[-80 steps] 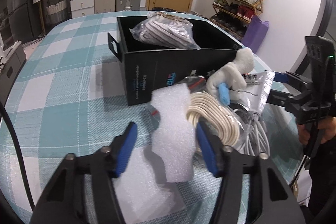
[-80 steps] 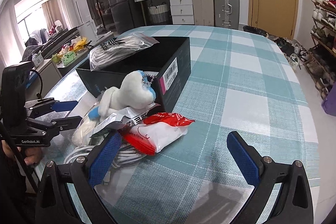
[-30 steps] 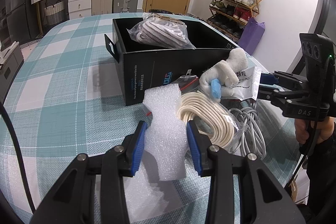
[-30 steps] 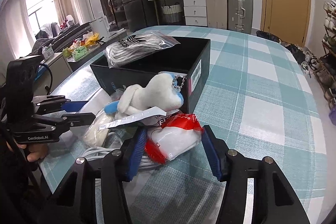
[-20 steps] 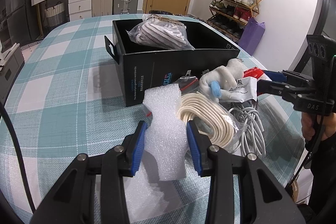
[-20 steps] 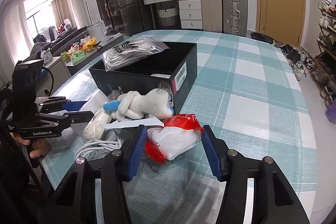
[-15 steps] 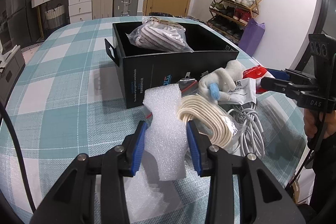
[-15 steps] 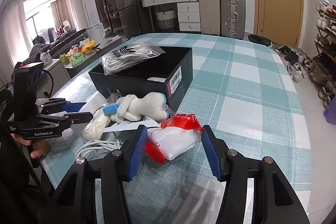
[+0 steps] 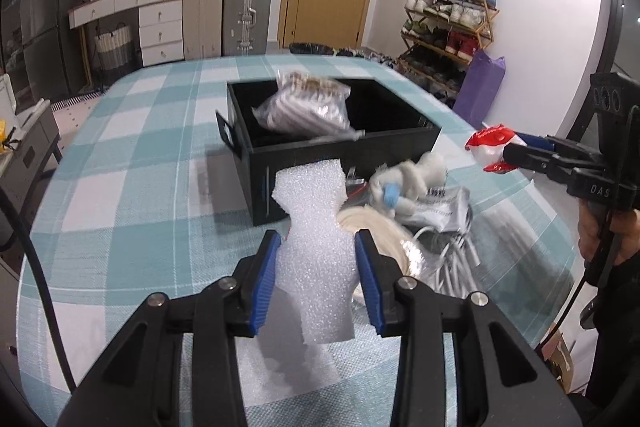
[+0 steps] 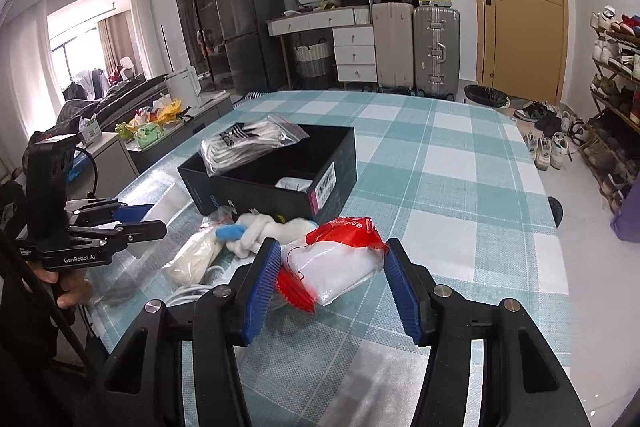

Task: Organize soft objects
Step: 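Carry the foam and red packet into the black box and release both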

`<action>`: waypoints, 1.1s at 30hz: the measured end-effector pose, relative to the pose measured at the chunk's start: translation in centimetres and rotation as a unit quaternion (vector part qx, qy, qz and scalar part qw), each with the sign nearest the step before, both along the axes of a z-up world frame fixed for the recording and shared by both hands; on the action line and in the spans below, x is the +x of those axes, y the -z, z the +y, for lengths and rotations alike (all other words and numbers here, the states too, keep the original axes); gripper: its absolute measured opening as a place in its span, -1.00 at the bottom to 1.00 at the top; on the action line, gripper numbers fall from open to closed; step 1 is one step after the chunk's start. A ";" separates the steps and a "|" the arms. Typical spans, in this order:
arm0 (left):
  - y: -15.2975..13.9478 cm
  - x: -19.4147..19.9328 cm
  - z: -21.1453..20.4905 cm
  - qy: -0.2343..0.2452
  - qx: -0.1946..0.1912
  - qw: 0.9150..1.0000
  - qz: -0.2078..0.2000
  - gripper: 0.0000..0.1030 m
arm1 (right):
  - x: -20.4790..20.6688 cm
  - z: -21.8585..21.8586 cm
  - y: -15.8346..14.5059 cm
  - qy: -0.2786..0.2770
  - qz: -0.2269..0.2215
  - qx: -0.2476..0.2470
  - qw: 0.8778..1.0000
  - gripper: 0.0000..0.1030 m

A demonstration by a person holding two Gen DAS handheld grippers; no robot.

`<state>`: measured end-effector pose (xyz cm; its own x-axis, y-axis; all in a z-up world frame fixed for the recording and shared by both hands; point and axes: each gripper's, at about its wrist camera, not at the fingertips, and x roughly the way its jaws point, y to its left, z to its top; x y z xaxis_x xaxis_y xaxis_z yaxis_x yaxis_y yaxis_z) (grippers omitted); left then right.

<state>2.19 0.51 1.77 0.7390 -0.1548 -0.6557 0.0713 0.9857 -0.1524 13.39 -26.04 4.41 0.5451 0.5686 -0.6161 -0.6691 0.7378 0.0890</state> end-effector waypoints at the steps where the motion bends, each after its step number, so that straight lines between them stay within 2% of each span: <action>1: -0.4 -0.1 0.0 -0.001 0.000 1.000 -0.004 -0.28 | -0.1 0.0 -0.2 -0.001 -0.002 0.003 1.000 0.05; 12: -4.0 0.2 0.7 -0.027 0.007 0.998 -0.049 -0.28 | -0.9 1.2 -2.4 -0.009 -0.024 0.038 0.999 0.05; 33: -7.4 3.4 1.6 -0.043 0.005 0.995 -0.089 -0.28 | -0.4 4.5 -6.0 0.008 -0.051 0.068 0.996 0.05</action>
